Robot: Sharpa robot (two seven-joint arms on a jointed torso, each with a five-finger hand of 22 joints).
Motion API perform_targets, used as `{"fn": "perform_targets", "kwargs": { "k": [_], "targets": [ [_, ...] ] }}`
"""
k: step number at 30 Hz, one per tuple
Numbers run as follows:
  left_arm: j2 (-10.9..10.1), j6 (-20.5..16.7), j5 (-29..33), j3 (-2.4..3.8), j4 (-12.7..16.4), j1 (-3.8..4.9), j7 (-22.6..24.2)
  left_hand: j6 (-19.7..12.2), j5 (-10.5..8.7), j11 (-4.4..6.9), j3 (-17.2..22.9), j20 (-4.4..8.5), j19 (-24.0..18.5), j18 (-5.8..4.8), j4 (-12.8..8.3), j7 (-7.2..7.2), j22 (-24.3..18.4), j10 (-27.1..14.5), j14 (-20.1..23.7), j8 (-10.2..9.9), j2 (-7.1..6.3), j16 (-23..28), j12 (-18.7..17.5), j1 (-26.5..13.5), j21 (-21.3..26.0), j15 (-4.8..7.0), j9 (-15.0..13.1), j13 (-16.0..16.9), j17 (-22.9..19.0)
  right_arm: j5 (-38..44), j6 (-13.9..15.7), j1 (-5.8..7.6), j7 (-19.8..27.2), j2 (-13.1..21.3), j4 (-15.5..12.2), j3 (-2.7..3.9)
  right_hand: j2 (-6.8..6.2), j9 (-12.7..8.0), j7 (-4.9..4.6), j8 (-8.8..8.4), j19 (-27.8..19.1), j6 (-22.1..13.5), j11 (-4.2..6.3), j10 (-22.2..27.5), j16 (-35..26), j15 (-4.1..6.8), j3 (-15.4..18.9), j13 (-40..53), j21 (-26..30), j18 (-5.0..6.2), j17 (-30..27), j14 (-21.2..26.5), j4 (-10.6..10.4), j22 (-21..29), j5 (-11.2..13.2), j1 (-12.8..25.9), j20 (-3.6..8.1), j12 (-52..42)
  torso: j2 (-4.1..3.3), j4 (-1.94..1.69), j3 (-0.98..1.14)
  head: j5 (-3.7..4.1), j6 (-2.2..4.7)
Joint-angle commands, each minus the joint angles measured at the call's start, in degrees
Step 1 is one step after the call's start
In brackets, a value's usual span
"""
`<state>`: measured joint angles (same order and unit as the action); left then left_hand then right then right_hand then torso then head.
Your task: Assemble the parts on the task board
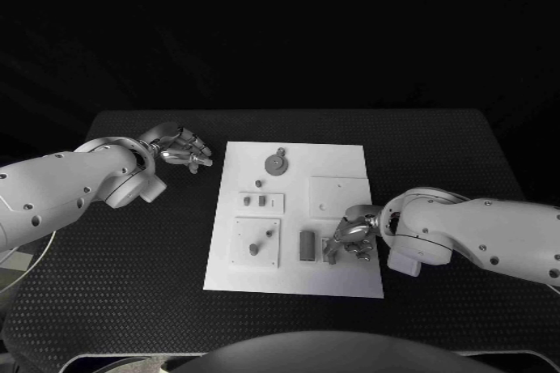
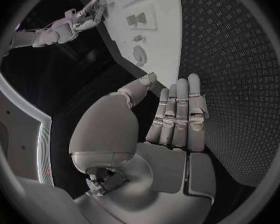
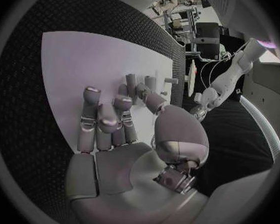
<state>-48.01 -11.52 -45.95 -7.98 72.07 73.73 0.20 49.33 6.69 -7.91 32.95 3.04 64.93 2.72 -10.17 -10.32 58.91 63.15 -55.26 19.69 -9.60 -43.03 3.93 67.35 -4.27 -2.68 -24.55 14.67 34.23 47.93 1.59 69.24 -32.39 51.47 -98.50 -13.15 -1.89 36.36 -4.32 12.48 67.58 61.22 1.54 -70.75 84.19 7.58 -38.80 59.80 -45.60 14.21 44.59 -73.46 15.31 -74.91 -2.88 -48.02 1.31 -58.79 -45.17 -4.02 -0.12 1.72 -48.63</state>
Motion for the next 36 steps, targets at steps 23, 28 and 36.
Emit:
{"fn": "perform_targets", "kwargs": {
  "k": [23, 28, 36],
  "targets": [
    [0.1, 0.8, -0.4, 0.02, 0.1, 0.08, -0.1, -0.4, 0.26, -0.36, 0.1, 0.05, 0.3, 0.77, 0.4, 0.16, 0.1, 0.1, -0.3, 0.2, 0.3, 0.4, 0.0, 0.2, 0.2, 0.09, 0.1, -0.1, 0.1, 1.2, 2.6, -0.3, 2.1, -0.2, -0.3, -0.13, -0.29, -0.2, 0.0, 0.57, 0.5, 0.6, 0.55, -0.1, 0.0, 0.42, -0.4, -0.1, 0.0, 0.79, 0.0, -0.1, -1.3, -1.0, 0.1, 1.2, 0.39, -0.6, -0.02, 0.02, 0.03, -0.04, 0.2],
    [0.0, 0.9, -0.5, 0.02, 0.1, 0.08, -0.1, -0.4, 0.27, -0.36, 0.1, 0.05, 0.3, 0.77, 0.4, 0.16, 0.1, 0.1, -0.3, 0.3, 0.3, 0.4, 0.0, 0.3, 0.2, 0.09, 0.1, -0.1, 0.2, 1.4, 2.6, -0.3, 2.2, -0.2, -0.3, -0.12, -0.19, -0.2, 0.01, 0.59, 0.5, 0.6, 0.55, -0.1, 0.0, 0.43, -0.6, -0.1, 0.0, 0.79, 0.0, -0.1, -1.1, -1.0, 0.1, 1.0, 0.42, -0.6, -0.02, 0.0, 0.03, -0.04, 0.23],
    [0.0, 0.9, -0.5, 0.01, 0.1, 0.08, -0.2, -0.4, 0.27, -0.36, 0.1, 0.05, 0.3, 0.78, 0.4, 0.16, 0.1, 0.1, -0.3, 0.3, 0.29, 0.4, 0.0, 0.3, 0.2, 0.09, 0.1, -0.1, 0.2, 1.9, 2.6, -0.3, 2.5, -0.2, -0.4, -0.12, -0.61, -0.2, -0.01, 0.59, 0.5, 0.6, 0.53, -0.1, 0.0, 0.42, -0.5, -0.1, 0.0, 0.79, 0.0, -0.1, -0.9, -1.0, 0.1, 1.0, 0.41, -0.6, -0.02, 0.01, 0.01, -0.11, 0.2]
  ]
}}
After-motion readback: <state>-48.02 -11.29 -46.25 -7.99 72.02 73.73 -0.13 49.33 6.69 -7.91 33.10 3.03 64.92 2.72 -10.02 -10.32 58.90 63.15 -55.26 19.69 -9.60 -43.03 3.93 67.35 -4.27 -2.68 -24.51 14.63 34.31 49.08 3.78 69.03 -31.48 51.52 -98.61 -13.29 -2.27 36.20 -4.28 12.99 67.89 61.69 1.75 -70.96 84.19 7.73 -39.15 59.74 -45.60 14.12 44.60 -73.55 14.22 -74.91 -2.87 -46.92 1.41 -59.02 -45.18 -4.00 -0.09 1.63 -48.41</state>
